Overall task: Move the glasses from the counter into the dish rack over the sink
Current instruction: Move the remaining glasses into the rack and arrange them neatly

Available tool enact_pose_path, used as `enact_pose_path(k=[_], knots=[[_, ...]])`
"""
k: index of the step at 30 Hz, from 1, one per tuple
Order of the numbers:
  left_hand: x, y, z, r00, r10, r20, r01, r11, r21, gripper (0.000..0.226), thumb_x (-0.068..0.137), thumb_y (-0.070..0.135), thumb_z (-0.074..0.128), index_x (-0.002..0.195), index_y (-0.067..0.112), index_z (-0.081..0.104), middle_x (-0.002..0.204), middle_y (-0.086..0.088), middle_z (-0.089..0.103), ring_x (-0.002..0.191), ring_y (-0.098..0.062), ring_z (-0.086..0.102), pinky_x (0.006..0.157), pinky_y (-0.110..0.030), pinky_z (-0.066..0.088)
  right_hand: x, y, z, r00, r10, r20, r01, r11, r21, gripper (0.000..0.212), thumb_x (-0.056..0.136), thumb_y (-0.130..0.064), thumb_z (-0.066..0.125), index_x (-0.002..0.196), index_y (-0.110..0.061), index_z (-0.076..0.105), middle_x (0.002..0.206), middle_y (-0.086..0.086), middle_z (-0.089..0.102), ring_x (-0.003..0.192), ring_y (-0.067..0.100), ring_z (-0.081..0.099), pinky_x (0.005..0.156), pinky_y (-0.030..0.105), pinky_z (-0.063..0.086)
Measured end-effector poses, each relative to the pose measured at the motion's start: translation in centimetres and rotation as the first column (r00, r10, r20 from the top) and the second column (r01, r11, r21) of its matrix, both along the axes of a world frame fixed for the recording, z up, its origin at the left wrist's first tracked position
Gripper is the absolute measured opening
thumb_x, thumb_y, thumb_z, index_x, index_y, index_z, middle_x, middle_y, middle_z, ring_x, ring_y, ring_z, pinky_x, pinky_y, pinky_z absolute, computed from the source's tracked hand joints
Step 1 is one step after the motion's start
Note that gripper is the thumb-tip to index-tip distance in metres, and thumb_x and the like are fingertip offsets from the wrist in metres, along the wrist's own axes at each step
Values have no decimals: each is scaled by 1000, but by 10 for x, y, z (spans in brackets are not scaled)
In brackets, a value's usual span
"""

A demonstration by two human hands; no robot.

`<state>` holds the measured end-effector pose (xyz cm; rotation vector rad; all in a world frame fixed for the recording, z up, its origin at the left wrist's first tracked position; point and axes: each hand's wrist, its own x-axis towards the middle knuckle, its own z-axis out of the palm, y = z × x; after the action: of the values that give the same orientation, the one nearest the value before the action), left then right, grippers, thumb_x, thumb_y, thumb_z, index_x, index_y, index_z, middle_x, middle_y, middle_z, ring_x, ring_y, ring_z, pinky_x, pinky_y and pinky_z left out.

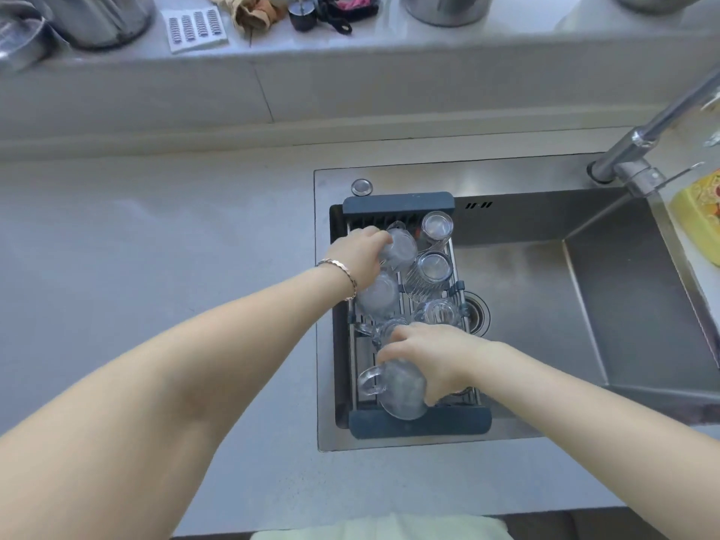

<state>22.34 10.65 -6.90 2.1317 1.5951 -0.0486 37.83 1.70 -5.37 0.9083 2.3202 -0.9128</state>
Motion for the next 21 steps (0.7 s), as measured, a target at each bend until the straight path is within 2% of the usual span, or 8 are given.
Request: enact_pose_path(k=[3,6,10,13,15,17,21], knots=[[13,25,-6,990,-88,-112,77,992,-102,61,86,19,58,141,16,31,151,-4,32,131,-28,39,104,-47,38,-2,13,1,1000,13,20,-12,998,-68,82,58,-22,80,127,-36,39,109,0,45,102,24,48,66,31,39],[25,39,-21,987,-65,-145,38,982,-185,74,82,27,63,144,19,23,152,-3,29,131,-29,41,104,-48,38,-1,21,0,1000,-18,10,19,993,-118,83,56,-26,81,126,-38,38,97,-6,37,90,20,46,63,31,37],[31,44,-37,979,-66,-193,33,985,-169,78,78,38,67,143,25,26,145,-2,35,123,-29,47,95,-44,43,1,23,-3,1000,-18,-6,17,988,-156,82,58,-28,81,126,-38,37,100,-2,41,94,24,48,64,32,41],[32,43,-40,969,-63,-237,45,996,-83,78,73,37,71,137,18,33,134,-7,43,109,-31,55,74,-37,45,3,22,-5,1000,-12,-15,9,987,-163,82,60,-27,81,128,-36,37,107,2,45,99,26,48,66,33,41],[29,38,-41,971,-40,-235,30,998,-47,78,70,37,73,134,15,35,127,-10,45,100,-32,58,66,-35,42,4,21,-5,1000,-2,-23,-1,988,-152,81,61,-27,80,128,-35,36,109,5,46,99,27,48,66,33,40],[22,31,-43,975,10,-221,-18,999,-34,77,69,39,71,134,20,34,125,-12,42,97,-34,56,66,-35,45,5,19,-6,1000,12,-27,-16,991,-133,82,61,-27,80,129,-34,36,112,7,46,102,27,47,69,34,40],[14,28,-39,945,286,-160,-304,947,-100,69,71,50,67,130,27,39,127,-14,41,97,-36,59,78,-39,52,8,11,-7,999,7,-40,-10,996,-89,79,62,-26,78,128,-34,36,114,7,45,103,27,44,71,35,40]])
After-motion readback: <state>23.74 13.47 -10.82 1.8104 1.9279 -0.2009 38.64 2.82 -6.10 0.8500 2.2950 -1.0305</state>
